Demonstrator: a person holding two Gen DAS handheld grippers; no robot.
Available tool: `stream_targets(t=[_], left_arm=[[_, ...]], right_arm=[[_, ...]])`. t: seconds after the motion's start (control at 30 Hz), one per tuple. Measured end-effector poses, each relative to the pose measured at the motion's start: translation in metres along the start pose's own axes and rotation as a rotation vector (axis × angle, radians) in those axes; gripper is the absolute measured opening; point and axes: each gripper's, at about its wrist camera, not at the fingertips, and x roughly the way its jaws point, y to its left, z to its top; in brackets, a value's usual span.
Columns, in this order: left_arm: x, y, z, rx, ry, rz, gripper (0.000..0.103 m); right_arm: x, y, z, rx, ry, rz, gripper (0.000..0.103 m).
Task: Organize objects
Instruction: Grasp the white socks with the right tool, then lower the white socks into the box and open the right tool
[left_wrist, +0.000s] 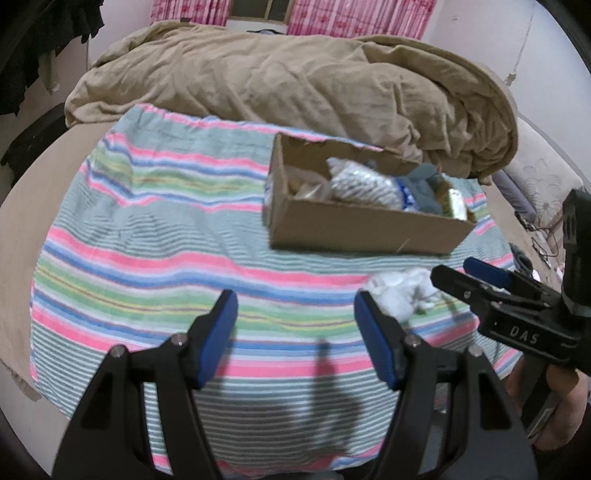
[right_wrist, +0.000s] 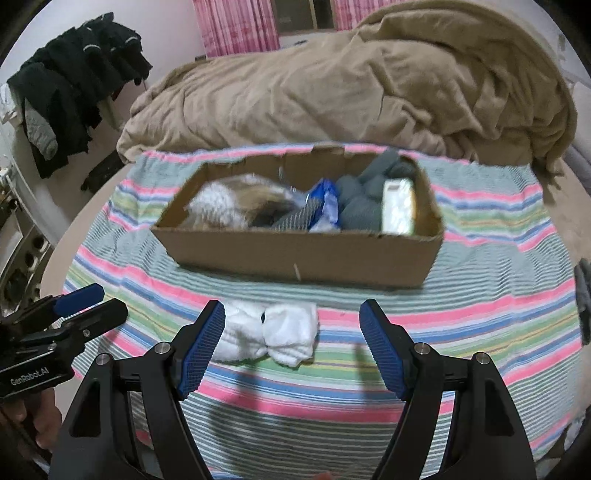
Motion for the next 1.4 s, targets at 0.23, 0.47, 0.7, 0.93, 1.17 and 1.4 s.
stream_targets(t=[0.23,0.47,0.7,0.93,1.17,1.4], left_arm=[[0.014,0.010,-0.004,-0.007,0.023,0.011,0.067],[0.023,0.020,-0.007,-0.017,0.042,0.021,0.067],[0.019,0.018,-0.006,-0.015,0.039,0.017,0.067],[0.003,0.004,0.006,0.006,0.002,0.006,0.067],[0.000,-0.008,0.020,0.028,-0.011,-0.007,0.067],[0.003,-0.017,0.040,0.050,-0.031,-0.007,0.069]], right_arm=[[0.030,0.006,-0.009,0.010,0.057,0.025,0.078],[0.047,0.014,-0.014,0.015,0.084,0.091,0.062],[0.036,0.020,-0.013,-0.013,0.063,0.124,0.040],[0.003,0.009,0.002,-0.012,-0.009,0.105,0.039],[-0.023,-0.003,0.022,-0.014,-0.083,0.077,0.039],[-0.024,-0.016,0.048,-0.011,-0.126,0.055,0.039]])
